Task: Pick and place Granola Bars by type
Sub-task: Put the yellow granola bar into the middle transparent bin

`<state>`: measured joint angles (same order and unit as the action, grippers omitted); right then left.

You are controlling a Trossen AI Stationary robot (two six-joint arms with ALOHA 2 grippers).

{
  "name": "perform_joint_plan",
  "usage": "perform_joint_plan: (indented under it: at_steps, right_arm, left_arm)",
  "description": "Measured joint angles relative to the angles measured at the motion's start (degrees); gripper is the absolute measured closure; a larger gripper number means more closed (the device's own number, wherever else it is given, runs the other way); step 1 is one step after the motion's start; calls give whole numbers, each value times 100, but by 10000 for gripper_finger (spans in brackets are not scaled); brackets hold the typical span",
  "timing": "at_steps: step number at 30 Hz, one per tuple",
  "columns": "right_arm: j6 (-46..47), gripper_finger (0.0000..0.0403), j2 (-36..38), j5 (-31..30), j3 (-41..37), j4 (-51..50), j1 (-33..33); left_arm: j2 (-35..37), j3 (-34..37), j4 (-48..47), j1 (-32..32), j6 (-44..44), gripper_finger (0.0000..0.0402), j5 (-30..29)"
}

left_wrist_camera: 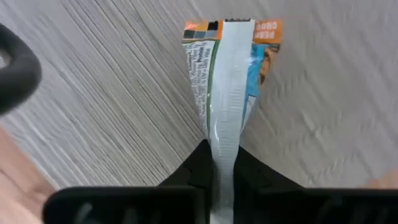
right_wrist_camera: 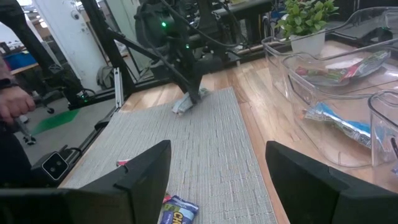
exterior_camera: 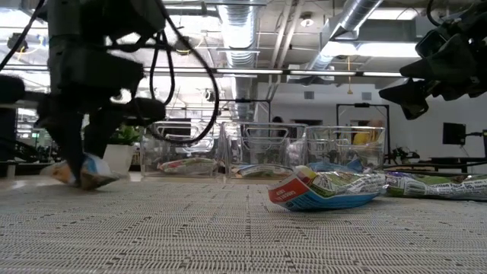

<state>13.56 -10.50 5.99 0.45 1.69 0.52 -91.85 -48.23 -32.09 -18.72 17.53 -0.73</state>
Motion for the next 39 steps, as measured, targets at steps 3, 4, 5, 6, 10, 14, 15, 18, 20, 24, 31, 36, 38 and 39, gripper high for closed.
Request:
perform_joint_plan:
  at_steps: [3, 4, 5, 6, 10, 14, 15, 18, 20, 24, 31, 36, 38, 39]
  right_arm:
    - [0, 148, 0, 0, 0, 0, 1]
    - [0, 148, 0, 1, -2, 0, 1]
    - [0, 148, 0, -1, -2, 0, 1]
    - [0, 148, 0, 1, -2, 0, -1]
    - [0, 148, 2, 1, 0, -1, 1]
    - [0, 148, 2, 0, -1, 1, 0]
    - [0, 148, 0, 0, 0, -14, 1]
    - [0, 148, 2, 1, -1, 1, 1]
    - [0, 148, 1, 0, 0, 1, -1]
    - [0, 148, 2, 1, -2, 2, 1]
    - [0, 148, 0, 1, 0, 0, 1]
    - [0, 148, 1, 0, -1, 0, 0]
    - [0, 148, 2, 0, -1, 0, 0]
    - [0, 148, 0, 1, -2, 0, 1]
  left_arm:
    - [0, -219, 165, 6, -246, 395, 0]
    - [0, -311, 258, 23, -357, 394, 1]
    - [17, -405, 375, 38, -447, 392, 2]
    - [40, -502, 497, 55, -475, 387, 4]
    - [93, -889, 726, 147, 38, 366, 2]
    - [101, -1258, 1107, 276, 479, 359, -75]
    - [101, -1336, 1269, 318, 419, 358, -108]
    - [101, -1588, 1986, 488, -42, 358, -114]
    - [101, -1708, 2539, 594, -356, 358, -122]
    - [101, -1944, 3614, 757, -973, 357, -127]
    - [105, -2216, 3913, 910, -1218, 357, -74]
    - [105, -2216, 3870, 1037, -1255, 357, -48]
    - [105, -2216, 3868, 1137, -1217, 357, -46]
    - [103, -2216, 3857, 1202, -1176, 357, -48]
